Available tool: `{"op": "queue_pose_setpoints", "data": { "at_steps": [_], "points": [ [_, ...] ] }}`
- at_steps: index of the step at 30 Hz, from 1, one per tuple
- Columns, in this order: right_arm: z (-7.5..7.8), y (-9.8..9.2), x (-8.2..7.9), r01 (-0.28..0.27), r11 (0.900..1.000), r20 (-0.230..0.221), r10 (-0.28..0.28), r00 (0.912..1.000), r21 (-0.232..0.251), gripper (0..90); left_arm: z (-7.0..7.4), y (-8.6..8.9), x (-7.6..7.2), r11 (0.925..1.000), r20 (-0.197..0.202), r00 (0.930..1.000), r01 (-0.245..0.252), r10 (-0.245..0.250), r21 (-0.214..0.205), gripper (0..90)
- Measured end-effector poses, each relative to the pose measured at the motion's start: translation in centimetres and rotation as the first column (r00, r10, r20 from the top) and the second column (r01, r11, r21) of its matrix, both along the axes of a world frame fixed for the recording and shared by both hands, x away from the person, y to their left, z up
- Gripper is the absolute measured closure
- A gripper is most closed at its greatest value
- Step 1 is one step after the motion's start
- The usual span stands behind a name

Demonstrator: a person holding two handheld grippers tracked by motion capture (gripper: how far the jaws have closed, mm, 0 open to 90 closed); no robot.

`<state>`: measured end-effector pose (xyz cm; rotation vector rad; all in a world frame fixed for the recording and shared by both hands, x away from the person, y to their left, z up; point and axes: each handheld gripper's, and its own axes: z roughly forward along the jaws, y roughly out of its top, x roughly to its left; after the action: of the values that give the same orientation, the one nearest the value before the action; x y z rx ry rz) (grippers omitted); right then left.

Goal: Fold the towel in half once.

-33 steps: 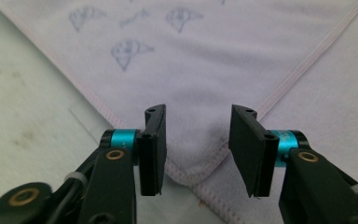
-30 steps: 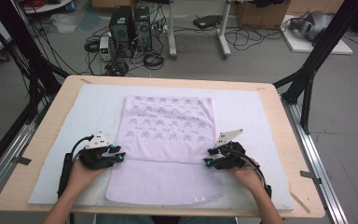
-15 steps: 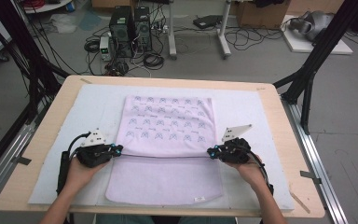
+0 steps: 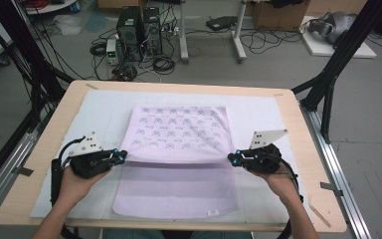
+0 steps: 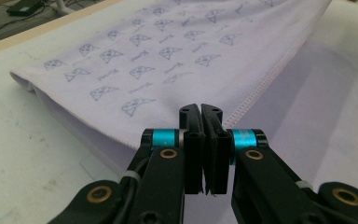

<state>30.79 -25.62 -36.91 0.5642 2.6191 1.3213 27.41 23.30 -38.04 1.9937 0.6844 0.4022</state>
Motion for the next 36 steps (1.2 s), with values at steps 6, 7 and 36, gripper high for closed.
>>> {"op": "queue_pose_setpoints", "data": {
  "at_steps": [6, 7, 36],
  "points": [
    [-1.0, -0.2, -3.3, -0.107, 0.9938, -0.052, 0.105, 0.9931, -0.032, 86.3, -1.1, 0.0, -4.2, 0.9991, 0.004, 0.9993, 0.036, -0.036, 0.021, 87.1],
    [-1.2, -0.3, -3.8, -0.121, 0.9918, -0.058, 0.118, 0.9913, -0.041, 86.2, -1.6, 0.0, -4.8, 0.9986, -0.005, 0.9989, 0.047, -0.047, 0.023, 87.1],
    [-6.5, 1.8, -4.4, -0.137, 0.9840, -0.119, 0.123, 0.9853, -0.114, 86.4, -5.9, -0.6, -5.4, 0.9900, -0.113, 0.9901, 0.095, -0.083, 0.104, 87.5]
  ]
}}
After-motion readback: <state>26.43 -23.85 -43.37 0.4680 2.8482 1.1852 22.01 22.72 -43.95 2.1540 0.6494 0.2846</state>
